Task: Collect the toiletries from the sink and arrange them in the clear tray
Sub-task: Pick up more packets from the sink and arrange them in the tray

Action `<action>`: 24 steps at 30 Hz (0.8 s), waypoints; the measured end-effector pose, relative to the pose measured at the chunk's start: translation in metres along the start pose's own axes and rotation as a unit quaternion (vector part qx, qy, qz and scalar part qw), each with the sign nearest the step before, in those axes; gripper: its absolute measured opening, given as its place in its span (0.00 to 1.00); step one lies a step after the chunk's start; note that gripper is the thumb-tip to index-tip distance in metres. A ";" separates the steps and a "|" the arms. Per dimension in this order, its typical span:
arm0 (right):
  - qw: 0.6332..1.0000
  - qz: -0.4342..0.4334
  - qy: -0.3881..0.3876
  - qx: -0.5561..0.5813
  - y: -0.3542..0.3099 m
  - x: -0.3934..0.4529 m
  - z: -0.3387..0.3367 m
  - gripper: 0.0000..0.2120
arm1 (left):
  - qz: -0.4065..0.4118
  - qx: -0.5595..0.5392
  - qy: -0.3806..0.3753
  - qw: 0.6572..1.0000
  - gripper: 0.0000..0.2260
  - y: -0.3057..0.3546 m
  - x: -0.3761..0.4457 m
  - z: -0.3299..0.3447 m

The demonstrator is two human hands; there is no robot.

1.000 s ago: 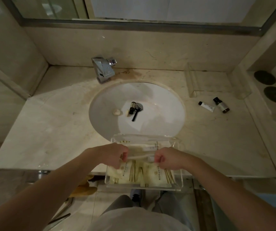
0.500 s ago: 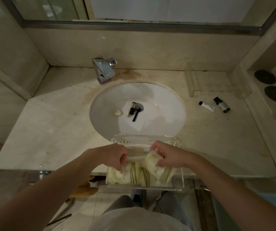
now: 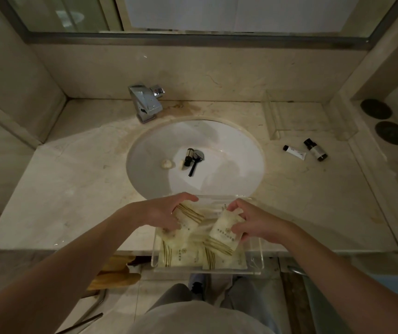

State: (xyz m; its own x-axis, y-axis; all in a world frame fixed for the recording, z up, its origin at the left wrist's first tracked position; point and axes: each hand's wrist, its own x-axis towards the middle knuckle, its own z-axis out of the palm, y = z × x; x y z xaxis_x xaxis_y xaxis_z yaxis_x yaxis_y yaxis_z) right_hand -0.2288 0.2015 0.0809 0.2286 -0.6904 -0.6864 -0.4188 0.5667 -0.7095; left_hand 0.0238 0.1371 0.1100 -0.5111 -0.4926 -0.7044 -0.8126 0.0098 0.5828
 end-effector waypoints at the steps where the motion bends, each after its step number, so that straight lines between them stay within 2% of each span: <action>1: 1.000 0.004 -0.016 0.004 0.002 -0.001 0.001 0.22 | -0.001 -0.010 0.005 1.000 0.33 0.001 0.000 0.001; 3: 0.999 0.014 -0.046 -0.001 0.005 -0.003 0.005 0.28 | -0.005 -0.033 0.022 0.999 0.27 0.003 0.001 0.002; 4: 0.998 0.018 -0.056 -0.008 0.007 -0.003 0.007 0.27 | -0.009 -0.042 0.034 0.998 0.23 0.004 0.002 0.003; 7: 0.997 0.022 -0.048 -0.064 0.009 -0.004 0.012 0.14 | -0.029 -0.086 0.061 0.994 0.14 0.001 0.006 0.004; 10: 0.988 0.009 -0.012 -0.152 0.007 -0.004 0.013 0.10 | -0.037 -0.118 0.080 0.989 0.08 -0.002 0.012 0.004; 14: 0.975 0.002 -0.016 -0.223 0.006 -0.005 0.014 0.12 | -0.047 -0.087 0.088 0.991 0.10 -0.003 0.012 0.003; 16: 0.962 0.015 -0.029 -0.271 0.009 -0.005 0.016 0.13 | -0.054 -0.080 0.045 0.994 0.13 -0.004 0.009 0.002; 18: 0.952 0.024 -0.036 -0.302 0.011 -0.005 0.019 0.15 | -0.054 -0.035 0.001 0.998 0.21 -0.005 0.005 0.005; 19: 0.944 0.027 -0.040 -0.326 0.010 -0.005 0.021 0.15 | -0.049 0.020 -0.008 0.999 0.24 -0.006 0.004 0.007; 21: 0.912 0.030 -0.053 -0.405 0.003 -0.008 0.024 0.14 | -0.025 0.133 -0.010 0.991 0.22 -0.008 0.004 0.011; 22: 0.884 0.027 -0.055 -0.463 0.000 -0.008 0.026 0.15 | -0.019 0.164 -0.008 0.986 0.20 -0.009 0.004 0.013; 24: 0.813 0.019 -0.035 -0.582 -0.007 -0.006 0.029 0.24 | -0.020 0.187 -0.006 0.982 0.17 -0.011 0.005 0.016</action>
State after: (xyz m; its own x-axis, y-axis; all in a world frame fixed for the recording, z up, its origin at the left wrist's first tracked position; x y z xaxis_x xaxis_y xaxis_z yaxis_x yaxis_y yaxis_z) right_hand -0.2016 0.2148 0.0849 0.2283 -0.6324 -0.7402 -0.9648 -0.2491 -0.0847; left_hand 0.0254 0.1479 0.0938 -0.4789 -0.4889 -0.7291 -0.8766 0.3108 0.3673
